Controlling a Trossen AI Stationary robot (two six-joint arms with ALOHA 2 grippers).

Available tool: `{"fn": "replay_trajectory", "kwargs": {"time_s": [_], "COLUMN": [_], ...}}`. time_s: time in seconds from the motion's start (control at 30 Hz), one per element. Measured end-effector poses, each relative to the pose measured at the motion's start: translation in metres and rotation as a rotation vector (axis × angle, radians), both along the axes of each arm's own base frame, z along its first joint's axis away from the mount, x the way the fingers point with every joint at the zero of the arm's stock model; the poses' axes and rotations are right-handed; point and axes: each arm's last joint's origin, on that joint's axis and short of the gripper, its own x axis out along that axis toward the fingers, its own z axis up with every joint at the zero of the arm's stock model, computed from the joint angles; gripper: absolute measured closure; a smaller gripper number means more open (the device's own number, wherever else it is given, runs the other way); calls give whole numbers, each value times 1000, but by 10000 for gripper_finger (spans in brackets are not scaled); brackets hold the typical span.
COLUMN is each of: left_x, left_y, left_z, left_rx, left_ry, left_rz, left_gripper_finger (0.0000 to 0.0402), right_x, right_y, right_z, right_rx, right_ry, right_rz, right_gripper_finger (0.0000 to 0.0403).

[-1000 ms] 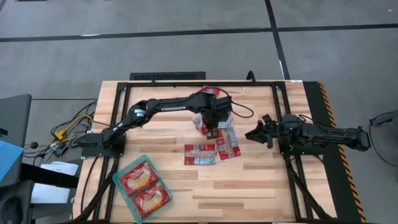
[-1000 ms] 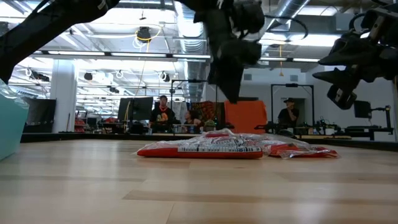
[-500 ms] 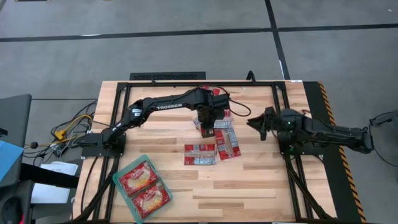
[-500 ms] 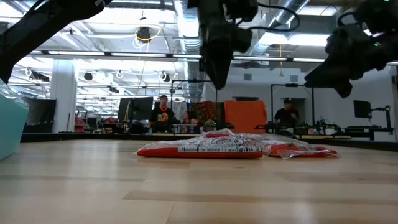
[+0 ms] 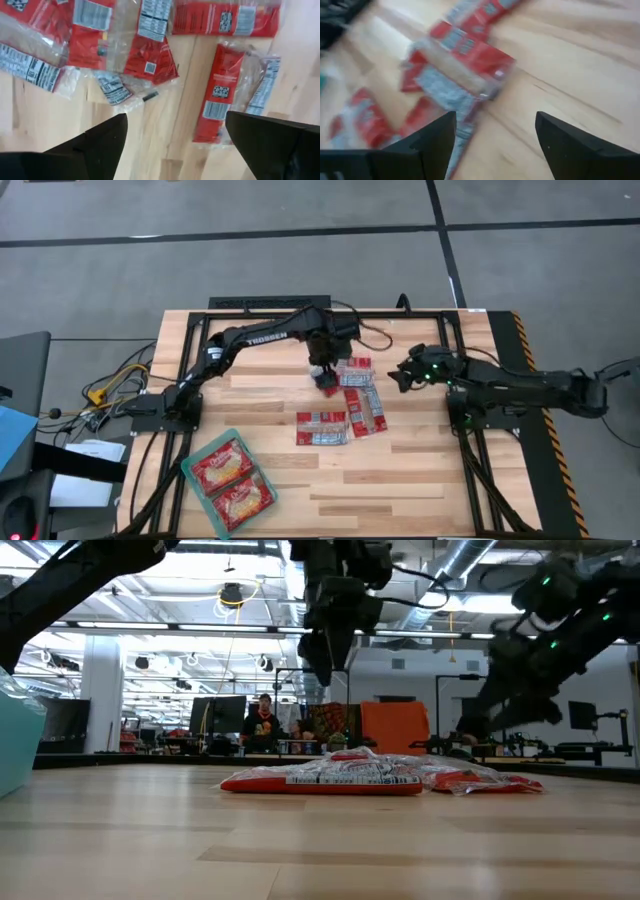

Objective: Sort popcorn bags into baskets
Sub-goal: Put the red popcorn bag into the green bin

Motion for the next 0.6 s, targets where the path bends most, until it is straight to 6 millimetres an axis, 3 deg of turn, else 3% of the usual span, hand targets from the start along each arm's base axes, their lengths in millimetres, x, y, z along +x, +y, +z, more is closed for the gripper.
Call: {"fn": "replay_trajectory", "kwargs": {"time_s": [0.3, 0.6], "left_x": [-3, 1], "left_y": [35, 40], "left_z": [3, -32], "left_rx": [-119, -304], "left_ry": [-112, -134], "left_rz": [82, 68], "left_gripper_finger": [93, 95], "right_x": [25, 40], "right_y": [-18, -26], "right_z": [-15, -40], "right_rx": [3, 63], "right_ry": [-40, -23], "right_rz": [-33, -66], "right_gripper_finger": [101, 101]}}
